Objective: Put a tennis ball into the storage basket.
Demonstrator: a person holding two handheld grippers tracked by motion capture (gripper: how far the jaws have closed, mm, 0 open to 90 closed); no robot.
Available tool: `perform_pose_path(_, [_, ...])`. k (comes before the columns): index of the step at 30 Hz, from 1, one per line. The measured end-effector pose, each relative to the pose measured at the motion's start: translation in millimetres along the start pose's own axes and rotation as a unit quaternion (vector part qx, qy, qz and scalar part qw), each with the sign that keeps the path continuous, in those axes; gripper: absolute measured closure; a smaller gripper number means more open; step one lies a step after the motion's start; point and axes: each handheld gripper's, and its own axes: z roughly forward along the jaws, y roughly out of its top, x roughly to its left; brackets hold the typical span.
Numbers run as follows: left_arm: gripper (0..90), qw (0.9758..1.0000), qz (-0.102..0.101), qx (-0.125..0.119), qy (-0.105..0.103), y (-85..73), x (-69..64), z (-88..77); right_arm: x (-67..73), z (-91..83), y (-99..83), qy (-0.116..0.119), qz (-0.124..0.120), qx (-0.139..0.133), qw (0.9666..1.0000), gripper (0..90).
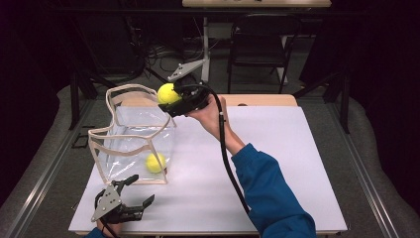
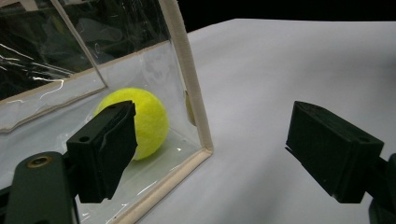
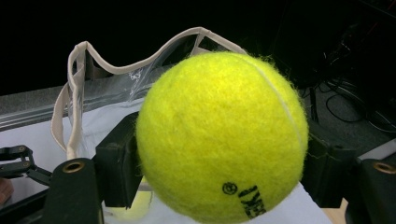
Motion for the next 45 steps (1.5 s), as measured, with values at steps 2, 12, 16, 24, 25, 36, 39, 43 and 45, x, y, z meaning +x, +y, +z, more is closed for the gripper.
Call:
perform_pose_path(2, [15.8,1.0000,-0.001,0.000,0.000,0.0,-0.2,0.1,0.1,0.1,1.1,0.001,0.001,-0.003,1.0000,25.9])
perform_pose_path(12, [15.8,1.0000,0.001,0.000,-0.001,0.0,0.0,0.0,5.0,3.7,5.7,0.005,-0.004,-0.005,1.0000,25.9])
perform_pose_path(16, [15.8,1.0000,0.002,0.000,0.000,0.1,0.1,-0.5,6.9,5.1,7.0,0.006,-0.006,-0.008,0.9999,25.9])
perform_pose_path(24, [15.8,1.0000,0.001,0.000,0.000,0.0,-0.1,-0.4,8.5,8.6,7.7,0.009,-0.005,-0.009,0.9999,25.9])
perform_pose_path(25, [15.8,1.0000,0.002,0.000,-0.001,0.1,0.0,-0.5,8.4,9.1,7.7,0.010,-0.005,-0.009,0.9999,26.0])
perform_pose_path(36, [15.8,1.0000,0.001,-0.001,-0.001,0.0,0.1,-0.7,11.2,15.5,9.0,0.014,-0.007,-0.008,0.9998,26.0])
perform_pose_path(39, [15.8,1.0000,0.000,0.000,-0.001,-0.1,0.2,-0.5,12.1,17.4,9.4,0.015,-0.008,-0.008,0.9998,25.9])
perform_pose_path(43, [15.8,1.0000,0.001,0.000,-0.001,0.0,-0.1,-0.5,11.9,18.5,9.0,0.015,-0.007,-0.009,0.9998,25.9])
perform_pose_path(45, [15.8,1.0000,0.001,-0.001,-0.001,0.0,-0.2,-0.7,11.5,18.9,8.7,0.015,-0.005,-0.012,0.9998,25.9])
